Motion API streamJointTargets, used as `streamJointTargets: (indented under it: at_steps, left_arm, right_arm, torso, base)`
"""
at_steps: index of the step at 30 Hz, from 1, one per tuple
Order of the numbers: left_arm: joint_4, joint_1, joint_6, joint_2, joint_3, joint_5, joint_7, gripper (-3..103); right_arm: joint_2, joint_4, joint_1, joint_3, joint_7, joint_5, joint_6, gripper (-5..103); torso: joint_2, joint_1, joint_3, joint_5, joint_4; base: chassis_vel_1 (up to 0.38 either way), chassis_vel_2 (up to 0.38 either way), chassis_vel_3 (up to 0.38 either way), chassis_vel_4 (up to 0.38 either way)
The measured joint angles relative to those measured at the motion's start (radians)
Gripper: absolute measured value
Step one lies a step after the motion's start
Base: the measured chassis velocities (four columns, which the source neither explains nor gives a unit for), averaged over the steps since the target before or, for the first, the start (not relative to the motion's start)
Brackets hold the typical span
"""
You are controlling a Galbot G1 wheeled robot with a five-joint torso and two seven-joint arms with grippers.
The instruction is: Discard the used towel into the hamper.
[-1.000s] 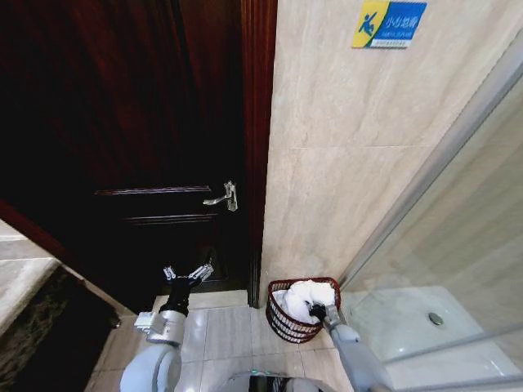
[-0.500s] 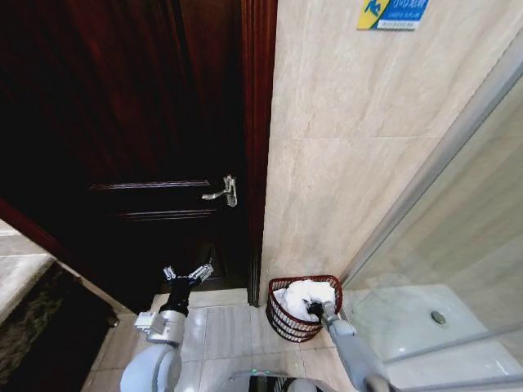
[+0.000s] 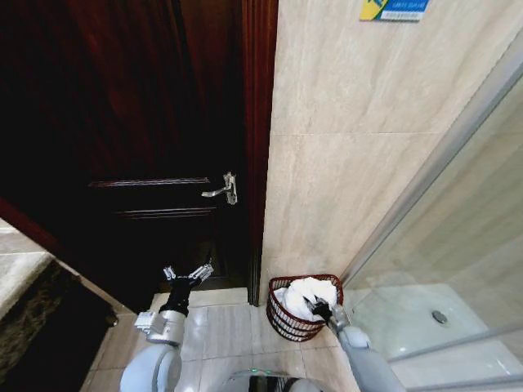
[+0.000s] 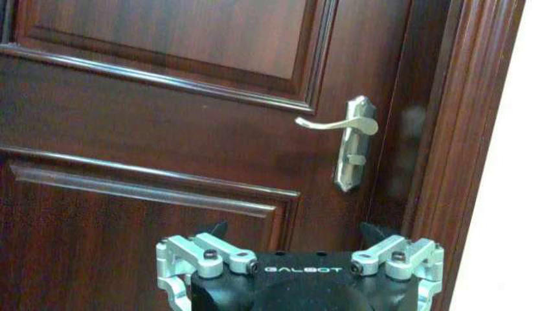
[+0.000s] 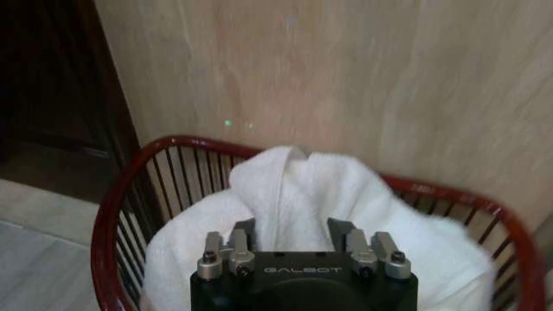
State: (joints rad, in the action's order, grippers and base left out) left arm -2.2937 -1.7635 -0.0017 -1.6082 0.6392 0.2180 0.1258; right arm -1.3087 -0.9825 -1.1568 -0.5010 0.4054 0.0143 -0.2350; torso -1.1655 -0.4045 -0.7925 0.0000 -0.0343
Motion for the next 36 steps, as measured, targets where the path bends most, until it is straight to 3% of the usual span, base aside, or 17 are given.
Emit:
streamJointTargets:
  at_steps: [2,3,6,8,12,23,36]
  left_arm:
    - [0.000,0.000,0.000,0.000,0.000,0.000,0.000,100]
    - [0.000,0.000,0.000,0.000,0.000,0.000,0.000,100]
    - [0.000,0.000,0.000,0.000,0.000,0.000,0.000,100]
    - [0.000,0.000,0.000,0.000,0.000,0.000,0.000,100]
    - [0.000,0.000,0.000,0.000,0.000,0.000,0.000,100]
    - [0.000,0.000,0.000,0.000,0.000,0.000,0.000,100]
    - [0.000,0.000,0.000,0.000,0.000,0.000,0.000,100]
  right_arm:
    - [0.002,-0.022,-0.012,-0.006,-0.004,-0.005,-0.009,57]
    - [0.010,-0.076,-0.043,-0.014,-0.009,-0.008,-0.018,68]
    - [0.021,-0.153,-0.085,-0.017,-0.012,0.001,-0.020,73]
    - [0.025,-0.206,-0.102,-0.014,-0.018,0.022,-0.025,84]
    - [0.002,-0.150,-0.054,-0.002,-0.019,0.022,-0.051,98]
    - [-0.098,0.176,0.141,0.016,-0.140,-0.020,0.021,100]
    - [-0.107,0.438,0.264,0.015,-0.138,0.035,0.061,100]
  torso:
    - [0.000,0.000,0.000,0.0002,0.0000]
    - [-0.001,0.000,0.000,0.0001,-0.0001]
    - [-0.002,-0.001,-0.001,-0.0002,0.0000]
    - [-0.003,-0.001,-0.001,-0.0004,0.0002]
    - [-0.004,-0.002,-0.002,0.0000,-0.0001]
    - [-0.006,-0.003,-0.003,-0.0002,-0.0002]
    - [-0.008,-0.004,-0.004,-0.0003,-0.0001]
  base:
    - [0.000,0.000,0.000,0.000]
    - [0.000,0.000,0.000,0.000]
    - [0.000,0.000,0.000,0.000]
    - [0.000,0.000,0.000,0.000]
    - [0.000,0.000,0.000,0.000]
    - [0.000,0.000,0.000,0.000]
    - [0.000,0.000,0.000,0.000]
